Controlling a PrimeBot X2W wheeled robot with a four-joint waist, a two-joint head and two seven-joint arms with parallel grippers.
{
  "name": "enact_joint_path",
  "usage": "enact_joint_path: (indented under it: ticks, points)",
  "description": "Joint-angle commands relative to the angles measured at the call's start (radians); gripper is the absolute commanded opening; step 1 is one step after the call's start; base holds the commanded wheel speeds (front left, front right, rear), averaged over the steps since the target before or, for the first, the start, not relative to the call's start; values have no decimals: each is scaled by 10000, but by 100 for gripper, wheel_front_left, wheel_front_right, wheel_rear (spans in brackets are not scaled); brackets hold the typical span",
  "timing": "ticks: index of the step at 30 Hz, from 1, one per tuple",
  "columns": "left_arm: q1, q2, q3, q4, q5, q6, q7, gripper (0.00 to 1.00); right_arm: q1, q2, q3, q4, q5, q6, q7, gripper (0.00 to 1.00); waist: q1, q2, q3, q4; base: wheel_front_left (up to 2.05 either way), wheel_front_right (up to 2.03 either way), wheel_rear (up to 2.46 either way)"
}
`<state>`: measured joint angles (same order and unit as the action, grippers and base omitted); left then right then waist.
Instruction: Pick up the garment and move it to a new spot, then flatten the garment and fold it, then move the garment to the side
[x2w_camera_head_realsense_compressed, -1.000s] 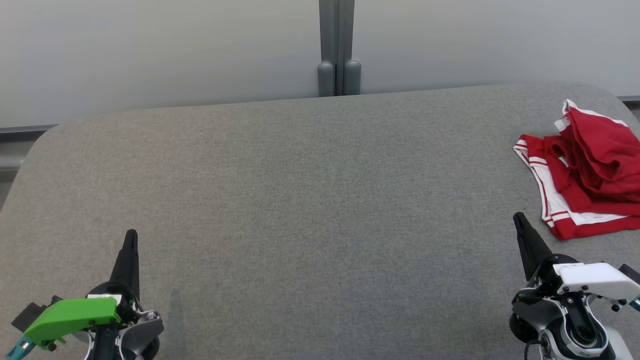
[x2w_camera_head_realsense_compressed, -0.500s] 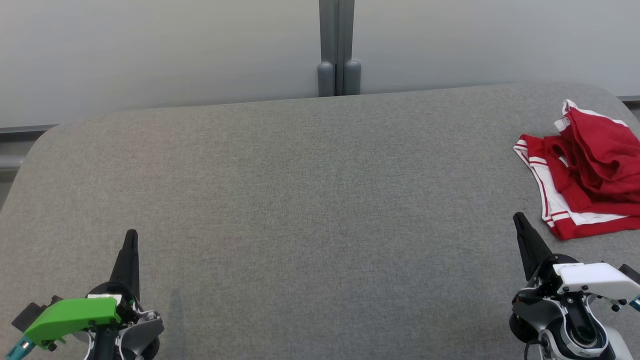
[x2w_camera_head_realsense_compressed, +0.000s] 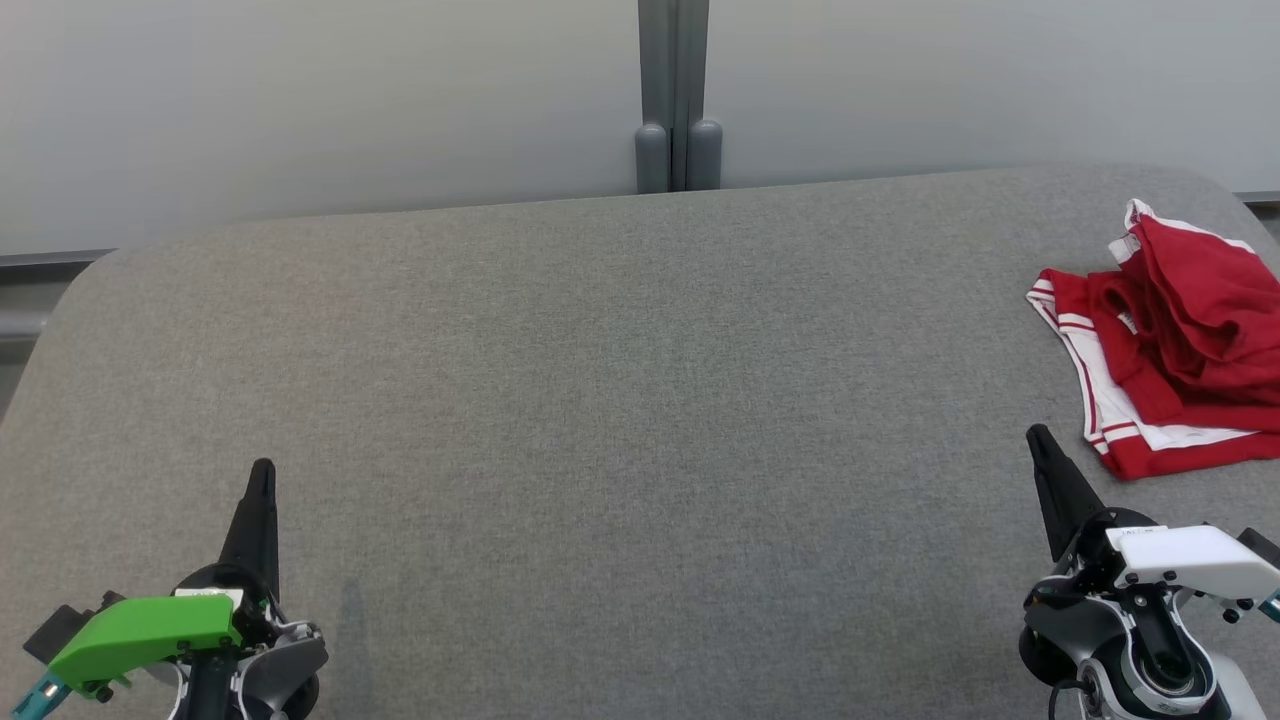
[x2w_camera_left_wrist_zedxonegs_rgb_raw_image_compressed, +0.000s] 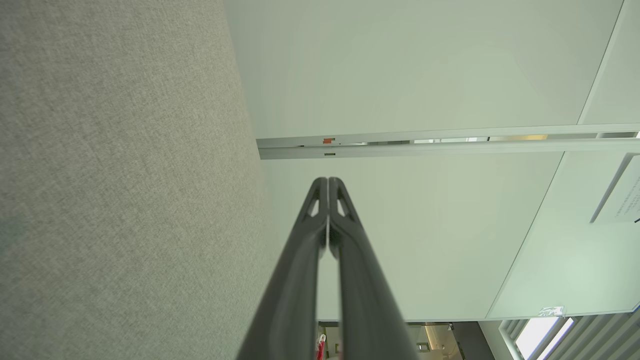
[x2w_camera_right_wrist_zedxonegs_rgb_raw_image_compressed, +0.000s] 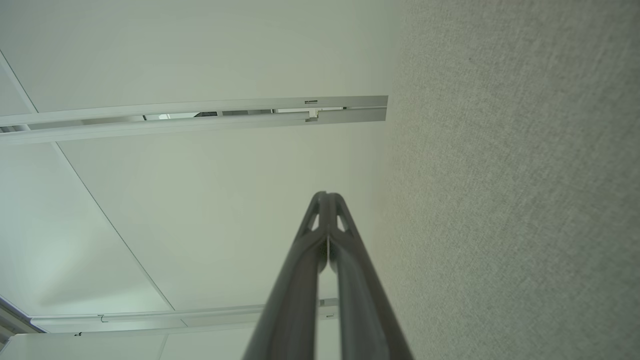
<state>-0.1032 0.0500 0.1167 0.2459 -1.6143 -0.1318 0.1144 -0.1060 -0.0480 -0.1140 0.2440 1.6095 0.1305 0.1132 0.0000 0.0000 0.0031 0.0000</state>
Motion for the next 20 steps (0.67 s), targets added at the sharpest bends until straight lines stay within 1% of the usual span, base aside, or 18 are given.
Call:
enact_joint_path:
  ticks: [1, 20]
  points:
    - [-103, -6, 28, -19, 33, -26, 36, 0, -56, -42, -13, 20, 67, 4, 29, 0, 0, 0, 0, 0, 0, 0, 0]
    - [-104, -6, 30, -20, 36, -25, 36, 0, -56, -42, -12, 20, 67, 4, 29, 0, 0, 0, 0, 0, 0, 0, 0]
